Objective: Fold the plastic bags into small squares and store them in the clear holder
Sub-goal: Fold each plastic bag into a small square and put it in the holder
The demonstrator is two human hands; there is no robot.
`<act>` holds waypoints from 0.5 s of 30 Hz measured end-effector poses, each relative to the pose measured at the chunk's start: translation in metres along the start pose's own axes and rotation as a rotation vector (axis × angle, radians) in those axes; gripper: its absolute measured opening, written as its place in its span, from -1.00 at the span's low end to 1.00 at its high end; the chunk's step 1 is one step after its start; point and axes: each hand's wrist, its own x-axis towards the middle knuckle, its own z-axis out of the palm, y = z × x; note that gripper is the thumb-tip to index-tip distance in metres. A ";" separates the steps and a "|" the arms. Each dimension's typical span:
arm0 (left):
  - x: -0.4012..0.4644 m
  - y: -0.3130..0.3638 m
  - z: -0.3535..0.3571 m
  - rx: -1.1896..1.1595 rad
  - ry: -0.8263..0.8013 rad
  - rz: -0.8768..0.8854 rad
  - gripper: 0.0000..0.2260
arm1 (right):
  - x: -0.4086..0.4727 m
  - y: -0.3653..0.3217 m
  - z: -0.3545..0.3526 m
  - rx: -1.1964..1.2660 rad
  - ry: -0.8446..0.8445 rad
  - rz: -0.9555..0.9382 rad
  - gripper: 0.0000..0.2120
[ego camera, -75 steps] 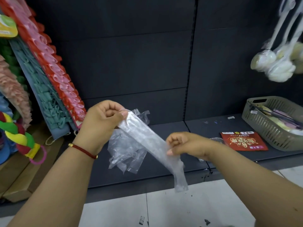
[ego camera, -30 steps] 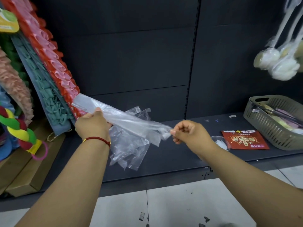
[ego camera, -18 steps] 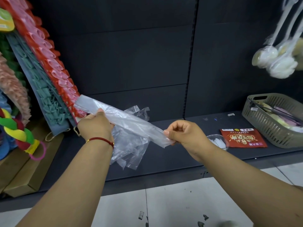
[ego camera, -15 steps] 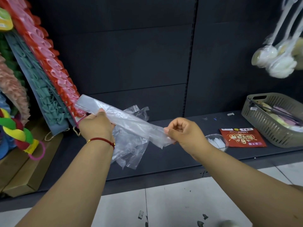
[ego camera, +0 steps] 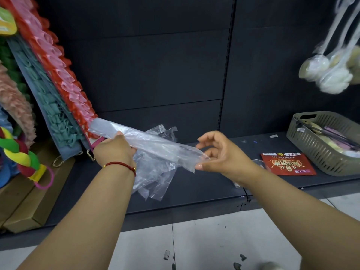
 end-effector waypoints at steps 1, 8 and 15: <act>0.000 -0.001 0.000 0.003 -0.008 -0.009 -0.75 | 0.001 0.001 0.002 0.005 0.038 0.029 -0.50; -0.011 -0.005 0.000 0.067 0.031 0.019 -0.72 | 0.004 0.004 0.007 -0.067 0.228 -0.033 -0.70; -0.013 -0.013 0.000 0.171 0.028 0.073 -0.67 | 0.004 0.007 0.012 -0.227 0.355 -0.144 -0.60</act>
